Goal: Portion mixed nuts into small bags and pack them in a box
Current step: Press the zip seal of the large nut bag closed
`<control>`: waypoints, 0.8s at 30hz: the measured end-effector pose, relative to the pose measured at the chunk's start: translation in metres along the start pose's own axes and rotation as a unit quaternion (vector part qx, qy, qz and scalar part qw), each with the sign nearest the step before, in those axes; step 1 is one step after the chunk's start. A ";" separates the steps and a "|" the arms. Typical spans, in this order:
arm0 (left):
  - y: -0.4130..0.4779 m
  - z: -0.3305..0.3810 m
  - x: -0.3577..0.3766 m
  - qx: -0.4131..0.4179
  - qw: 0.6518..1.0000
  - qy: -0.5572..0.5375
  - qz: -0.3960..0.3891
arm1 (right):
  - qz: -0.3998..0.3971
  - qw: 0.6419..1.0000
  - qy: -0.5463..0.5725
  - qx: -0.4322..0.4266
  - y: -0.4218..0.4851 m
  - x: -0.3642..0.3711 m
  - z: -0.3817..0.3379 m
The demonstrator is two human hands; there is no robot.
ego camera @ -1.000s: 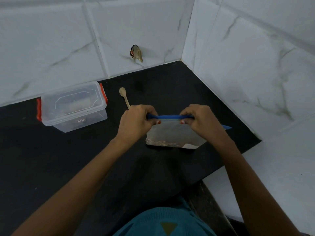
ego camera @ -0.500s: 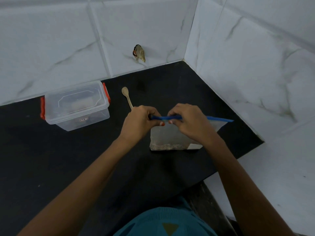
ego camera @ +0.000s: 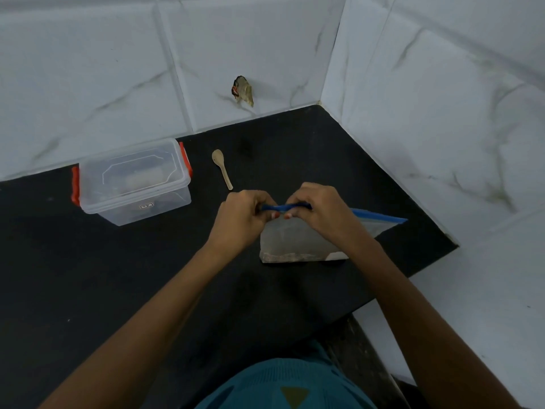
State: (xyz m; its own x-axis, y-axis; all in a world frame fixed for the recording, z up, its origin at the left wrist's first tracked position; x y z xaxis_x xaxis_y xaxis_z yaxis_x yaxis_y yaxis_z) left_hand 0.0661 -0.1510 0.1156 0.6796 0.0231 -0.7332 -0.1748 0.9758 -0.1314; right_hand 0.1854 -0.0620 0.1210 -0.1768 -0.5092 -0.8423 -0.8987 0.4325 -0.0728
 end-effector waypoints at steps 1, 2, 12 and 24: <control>0.000 0.001 0.001 0.000 1.000 -0.001 0.006 | -0.012 1.000 -0.001 0.002 -0.001 -0.003 0.001; 0.001 0.001 0.001 0.001 1.000 -0.003 0.010 | -0.018 1.000 0.004 0.003 -0.004 -0.006 0.002; 0.003 -0.009 -0.007 0.022 1.000 0.002 0.014 | 0.005 0.994 -0.011 0.104 -0.035 -0.027 0.037; 0.003 -0.014 -0.013 0.010 0.999 0.002 0.036 | -0.017 0.991 0.083 0.100 -0.052 -0.043 0.051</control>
State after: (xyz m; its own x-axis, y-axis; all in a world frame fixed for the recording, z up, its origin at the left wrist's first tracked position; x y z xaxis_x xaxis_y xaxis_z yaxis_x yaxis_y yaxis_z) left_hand 0.0468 -0.1509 0.1153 0.6628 0.0918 -0.7431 -0.2087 0.9758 -0.0656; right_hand 0.2601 -0.0247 0.1341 -0.2264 -0.6347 -0.7389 -0.8107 0.5433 -0.2183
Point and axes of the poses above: each hand's wrist, its own y-axis towards the middle knuckle, its own x-axis out of the palm, z = x × y, the point moved 2 cm from there along y, towards the middle knuckle, and after that the axes turned 11 degrees about -z, right-handed, at the moved point
